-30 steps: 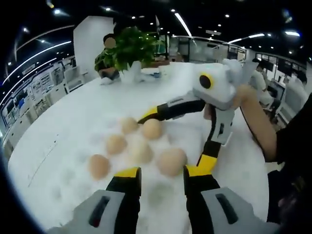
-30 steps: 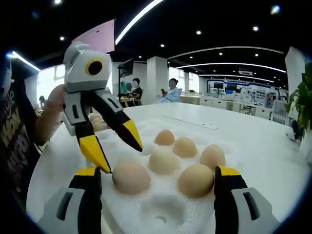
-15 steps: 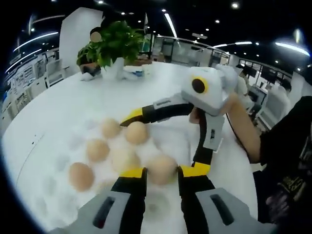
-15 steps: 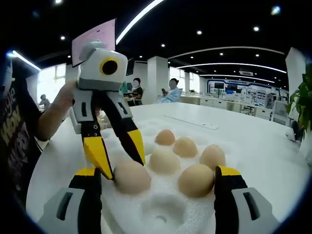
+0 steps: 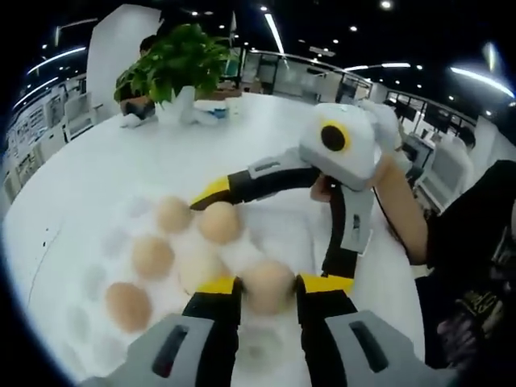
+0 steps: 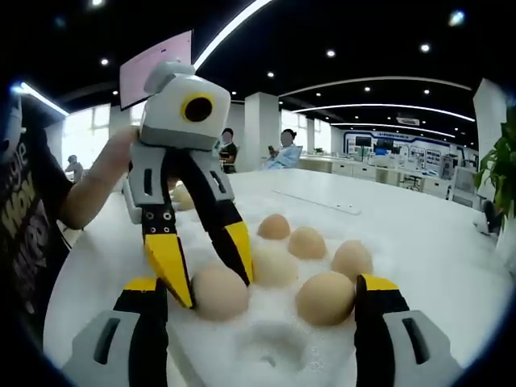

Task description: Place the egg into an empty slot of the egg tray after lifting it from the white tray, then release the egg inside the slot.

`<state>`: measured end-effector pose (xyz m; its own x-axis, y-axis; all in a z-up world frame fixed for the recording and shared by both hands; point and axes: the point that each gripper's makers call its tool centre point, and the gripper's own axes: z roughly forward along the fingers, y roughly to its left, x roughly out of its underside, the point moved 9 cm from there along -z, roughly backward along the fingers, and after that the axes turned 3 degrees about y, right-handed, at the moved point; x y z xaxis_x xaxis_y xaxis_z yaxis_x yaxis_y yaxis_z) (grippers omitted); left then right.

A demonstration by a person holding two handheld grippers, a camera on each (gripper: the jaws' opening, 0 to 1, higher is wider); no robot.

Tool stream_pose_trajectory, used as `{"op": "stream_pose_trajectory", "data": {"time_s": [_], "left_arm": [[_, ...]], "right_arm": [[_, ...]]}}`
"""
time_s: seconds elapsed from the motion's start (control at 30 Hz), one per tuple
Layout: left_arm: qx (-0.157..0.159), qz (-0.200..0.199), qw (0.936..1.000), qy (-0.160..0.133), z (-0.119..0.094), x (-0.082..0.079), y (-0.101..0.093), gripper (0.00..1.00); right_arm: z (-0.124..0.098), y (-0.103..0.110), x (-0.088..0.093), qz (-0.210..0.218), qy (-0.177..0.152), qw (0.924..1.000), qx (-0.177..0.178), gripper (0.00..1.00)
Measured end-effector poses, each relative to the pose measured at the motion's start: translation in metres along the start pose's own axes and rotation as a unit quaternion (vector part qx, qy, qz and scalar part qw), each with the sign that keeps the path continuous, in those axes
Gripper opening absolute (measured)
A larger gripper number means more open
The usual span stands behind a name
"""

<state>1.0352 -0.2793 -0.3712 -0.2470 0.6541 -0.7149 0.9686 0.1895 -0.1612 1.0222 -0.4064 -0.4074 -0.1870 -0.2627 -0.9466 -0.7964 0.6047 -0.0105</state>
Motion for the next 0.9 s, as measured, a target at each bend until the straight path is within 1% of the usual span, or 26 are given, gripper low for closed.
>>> {"op": "stream_pose_trajectory", "data": {"time_s": [0.03,0.1,0.17,0.27,0.43,0.47,0.63,0.7,0.73,0.77,0.8,0.83,0.87,0.9], "left_arm": [[-0.002,0.026,0.9996,-0.009,0.002,-0.001,0.0,0.27],[-0.004,0.017,0.9998,-0.012,0.0,0.001,-0.001,0.27],[-0.003,0.011,0.9997,-0.024,-0.001,0.003,0.003,0.27],[-0.002,0.006,0.9995,-0.031,-0.001,0.004,0.006,0.27],[-0.01,0.017,0.9991,-0.036,-0.002,0.003,0.0,0.26],[-0.013,0.019,0.999,-0.037,-0.001,0.004,-0.004,0.26],[-0.019,0.028,0.9985,-0.044,-0.004,0.002,-0.006,0.24],[-0.018,0.025,0.9979,-0.056,-0.007,0.002,-0.011,0.2],[-0.017,0.023,0.9971,-0.071,-0.009,0.0,-0.013,0.13],[-0.012,0.024,0.9954,-0.092,-0.012,-0.004,-0.012,0.04],[-0.006,0.023,0.996,-0.086,-0.014,-0.003,-0.01,0.05],[0.006,-0.009,0.9976,-0.068,-0.011,0.001,-0.01,0.1],[0.002,-0.008,0.9971,-0.075,-0.011,-0.001,-0.006,0.13],[-0.012,-0.003,0.9982,-0.058,-0.009,0.0,-0.001,0.15]], "right_arm": [[0.0,0.0,0.0,0.0,0.0,1.0,0.0,1.0],[0.0,0.001,0.001,-0.001,-0.001,1.0,-0.001,1.0],[0.0,0.002,0.001,-0.001,-0.001,1.0,-0.001,1.0],[-0.001,0.002,0.001,0.0,-0.002,1.0,-0.001,1.0],[-0.001,0.003,0.002,0.001,-0.004,1.0,-0.002,1.0],[-0.001,0.003,0.002,0.001,-0.005,1.0,-0.002,1.0],[-0.001,0.004,0.003,0.002,-0.006,1.0,-0.001,1.0],[-0.001,0.004,0.003,0.002,-0.006,1.0,-0.001,1.0],[-0.001,0.004,0.003,0.002,-0.007,1.0,-0.001,1.0],[-0.002,0.004,0.003,0.002,-0.007,1.0,-0.001,1.0],[-0.002,0.005,0.003,0.002,-0.006,1.0,-0.001,1.0],[-0.002,0.005,0.003,0.002,-0.006,1.0,-0.001,1.0],[-0.002,0.005,0.003,0.002,-0.006,1.0,-0.001,1.0],[-0.002,0.005,0.003,0.003,-0.006,1.0,-0.001,1.0]]}}
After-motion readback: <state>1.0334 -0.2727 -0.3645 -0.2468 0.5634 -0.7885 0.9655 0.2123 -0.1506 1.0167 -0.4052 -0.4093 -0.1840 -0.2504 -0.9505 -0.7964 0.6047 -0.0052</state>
